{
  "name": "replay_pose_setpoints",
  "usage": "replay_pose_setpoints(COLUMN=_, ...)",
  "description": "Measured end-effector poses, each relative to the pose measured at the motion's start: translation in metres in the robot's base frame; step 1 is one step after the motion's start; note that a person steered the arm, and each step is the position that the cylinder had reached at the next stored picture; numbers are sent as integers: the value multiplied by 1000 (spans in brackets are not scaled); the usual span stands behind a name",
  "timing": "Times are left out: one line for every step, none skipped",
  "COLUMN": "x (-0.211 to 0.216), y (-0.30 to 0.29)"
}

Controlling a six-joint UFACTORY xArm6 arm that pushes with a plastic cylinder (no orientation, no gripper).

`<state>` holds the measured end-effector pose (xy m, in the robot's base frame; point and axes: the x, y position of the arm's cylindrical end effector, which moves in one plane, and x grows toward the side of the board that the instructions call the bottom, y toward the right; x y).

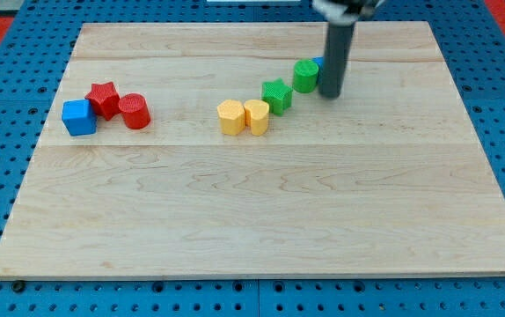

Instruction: Move the blue triangle to the top of the green star

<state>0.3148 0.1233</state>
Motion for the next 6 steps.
replay_pose_setpoints(x=-32, y=-39)
replay_pose_setpoints(x=-64, y=4)
replay_pose_setpoints(x=-104, y=49)
replay_pose_setpoints(x=-112, y=-13)
replay_pose_setpoints(x=-103, y=-81)
replay_pose_setpoints(x=-110, y=-50)
